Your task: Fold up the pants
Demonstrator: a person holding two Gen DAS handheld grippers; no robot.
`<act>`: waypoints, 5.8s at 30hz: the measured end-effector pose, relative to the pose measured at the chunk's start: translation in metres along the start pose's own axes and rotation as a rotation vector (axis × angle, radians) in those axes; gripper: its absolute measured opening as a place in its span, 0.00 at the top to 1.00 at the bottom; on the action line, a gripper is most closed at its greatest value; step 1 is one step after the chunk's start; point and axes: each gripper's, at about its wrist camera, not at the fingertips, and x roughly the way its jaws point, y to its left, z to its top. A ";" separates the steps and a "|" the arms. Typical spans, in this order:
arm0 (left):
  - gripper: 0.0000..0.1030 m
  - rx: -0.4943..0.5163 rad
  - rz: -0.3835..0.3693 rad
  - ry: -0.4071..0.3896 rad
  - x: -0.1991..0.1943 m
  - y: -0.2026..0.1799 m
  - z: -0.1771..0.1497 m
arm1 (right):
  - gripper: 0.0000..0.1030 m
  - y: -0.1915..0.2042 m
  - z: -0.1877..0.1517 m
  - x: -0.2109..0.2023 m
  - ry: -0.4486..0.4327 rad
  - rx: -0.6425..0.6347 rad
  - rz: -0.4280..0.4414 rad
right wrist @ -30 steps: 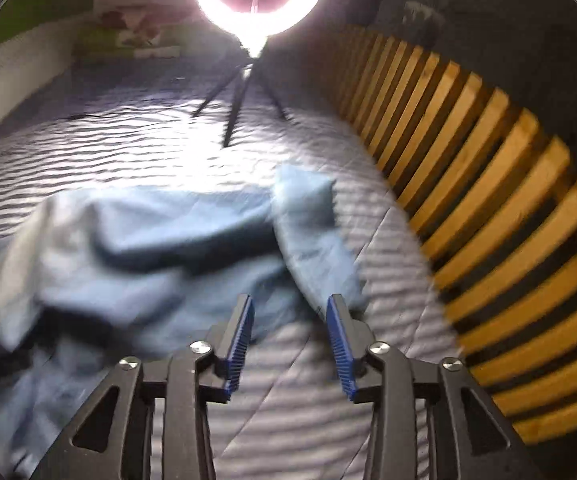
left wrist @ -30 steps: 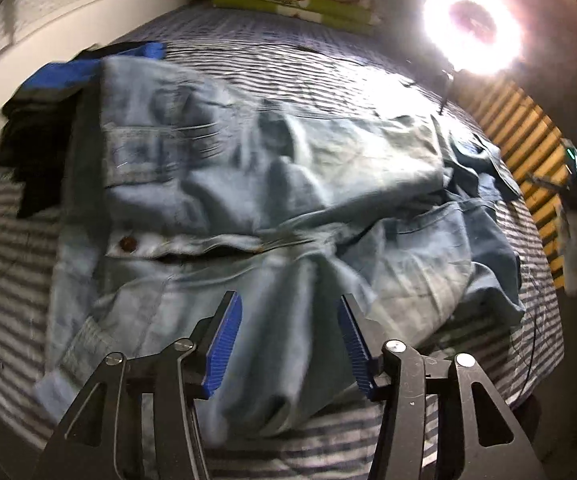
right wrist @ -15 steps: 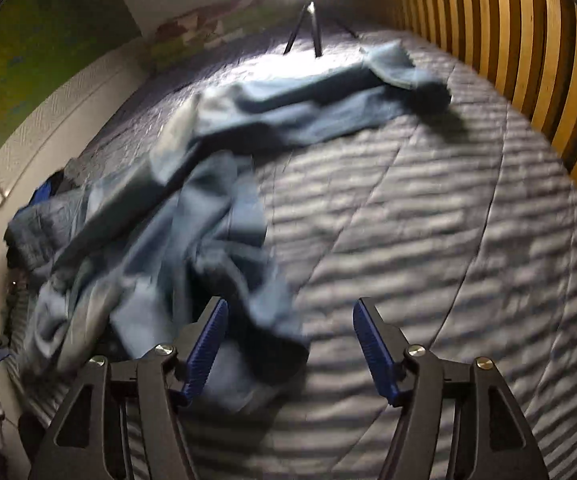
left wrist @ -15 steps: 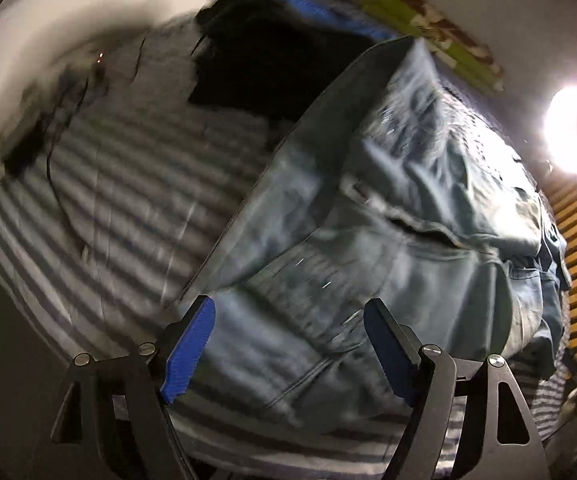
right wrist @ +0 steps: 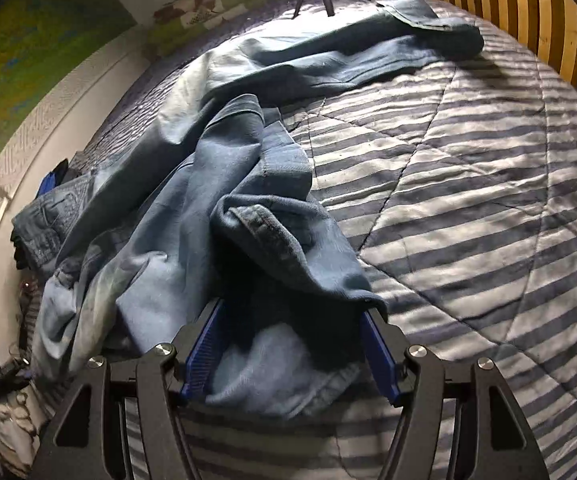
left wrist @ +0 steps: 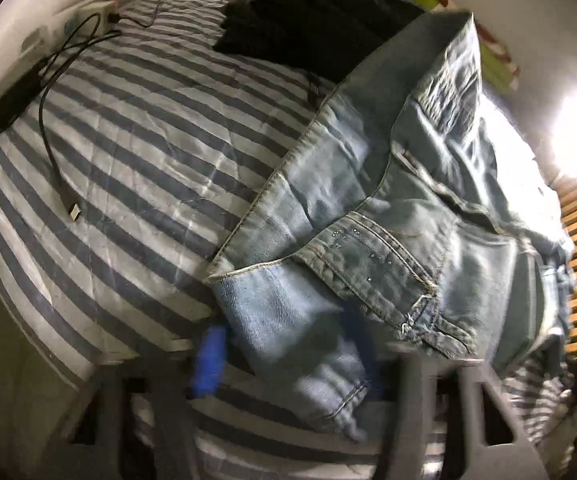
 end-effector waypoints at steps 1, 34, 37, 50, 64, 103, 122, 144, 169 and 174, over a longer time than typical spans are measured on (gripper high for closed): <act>0.71 0.008 0.017 -0.007 0.000 -0.003 0.001 | 0.40 -0.001 0.002 0.002 0.006 0.013 0.006; 0.98 -0.029 -0.094 -0.193 -0.090 -0.021 0.039 | 0.44 -0.004 0.028 -0.001 -0.034 -0.056 -0.074; 0.98 -0.046 -0.111 -0.197 -0.095 -0.019 0.040 | 0.74 -0.003 0.027 0.015 0.011 -0.026 -0.043; 0.98 0.004 -0.222 -0.344 -0.188 -0.035 0.051 | 0.96 -0.031 0.038 -0.198 -0.457 0.082 -0.211; 0.90 0.050 -0.125 -0.051 -0.140 -0.007 -0.019 | 0.89 -0.114 0.001 -0.200 -0.252 0.194 -0.475; 0.45 0.225 -0.072 0.013 -0.056 0.001 -0.043 | 0.44 0.500 0.026 0.111 -0.059 -0.985 0.214; 0.87 0.285 -0.062 -0.021 -0.052 0.008 -0.067 | 0.98 0.545 0.012 0.140 -0.057 -1.067 0.162; 0.78 0.251 -0.114 -0.053 -0.130 0.038 -0.106 | 0.93 0.639 -0.027 0.127 -0.052 -1.109 0.210; 0.87 0.348 -0.152 -0.039 -0.078 0.008 -0.086 | 0.96 0.549 -0.075 0.223 0.419 -0.836 0.013; 0.87 0.348 -0.180 -0.084 -0.098 0.006 -0.087 | 0.97 0.550 -0.065 0.203 0.386 -0.775 0.094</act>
